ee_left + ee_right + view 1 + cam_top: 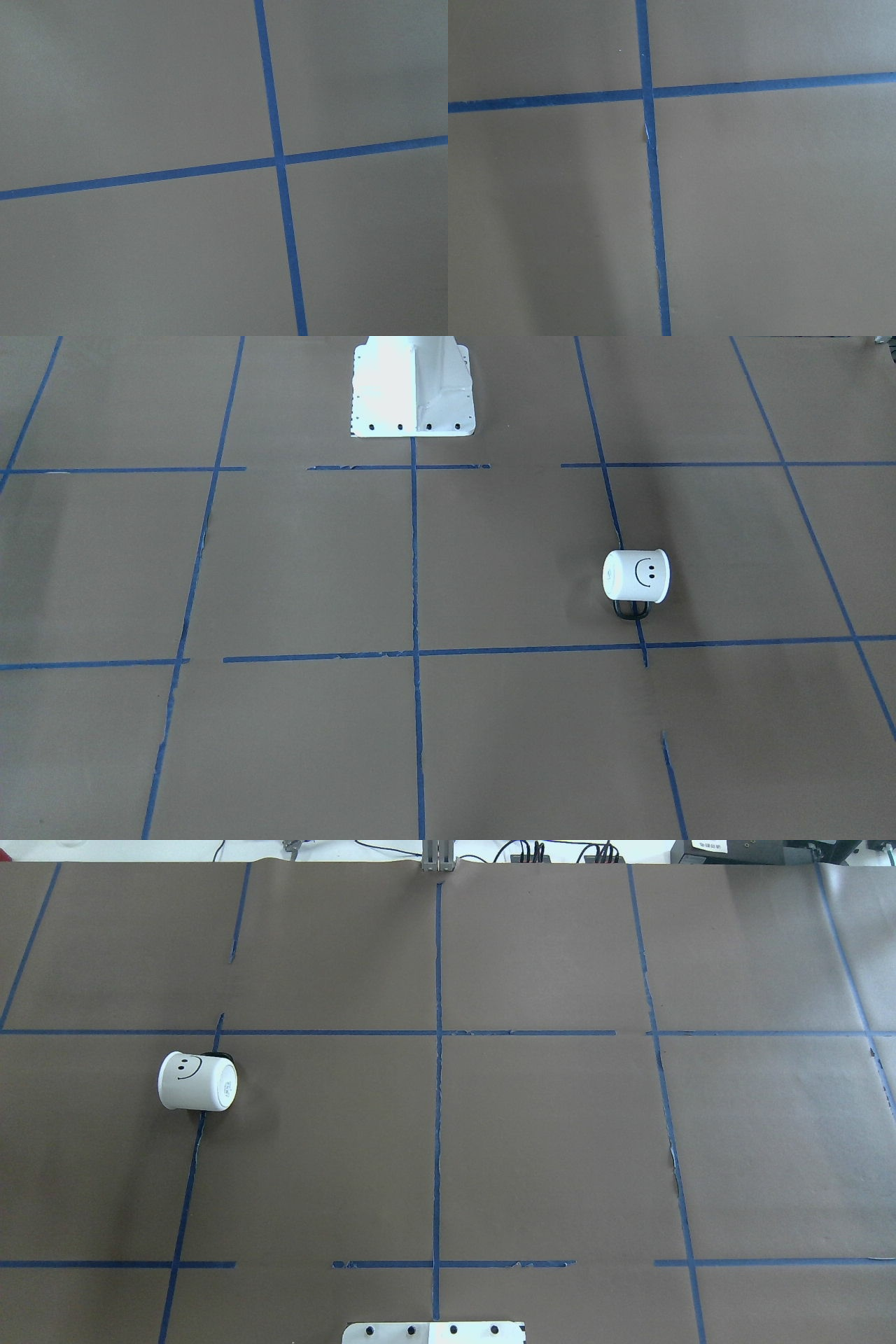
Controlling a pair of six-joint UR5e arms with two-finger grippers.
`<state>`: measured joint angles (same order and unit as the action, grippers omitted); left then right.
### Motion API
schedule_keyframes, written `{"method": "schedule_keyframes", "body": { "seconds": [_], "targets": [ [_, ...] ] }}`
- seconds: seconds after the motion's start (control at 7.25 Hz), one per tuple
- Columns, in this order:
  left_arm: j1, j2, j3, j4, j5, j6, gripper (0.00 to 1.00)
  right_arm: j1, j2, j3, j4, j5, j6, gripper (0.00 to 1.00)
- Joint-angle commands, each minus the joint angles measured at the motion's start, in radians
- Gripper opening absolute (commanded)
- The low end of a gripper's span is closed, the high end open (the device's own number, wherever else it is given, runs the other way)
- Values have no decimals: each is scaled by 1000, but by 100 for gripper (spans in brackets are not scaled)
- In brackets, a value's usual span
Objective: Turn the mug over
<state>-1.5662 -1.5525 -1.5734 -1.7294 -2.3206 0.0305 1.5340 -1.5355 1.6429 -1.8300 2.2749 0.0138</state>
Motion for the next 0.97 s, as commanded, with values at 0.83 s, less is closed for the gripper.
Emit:
{"method": "schedule_keyframes", "body": {
  "seconds": [0.83],
  "targets": [
    [89, -14, 7, -259, -3, -76, 100, 0, 0, 0, 0, 0, 0, 100]
  ]
}}
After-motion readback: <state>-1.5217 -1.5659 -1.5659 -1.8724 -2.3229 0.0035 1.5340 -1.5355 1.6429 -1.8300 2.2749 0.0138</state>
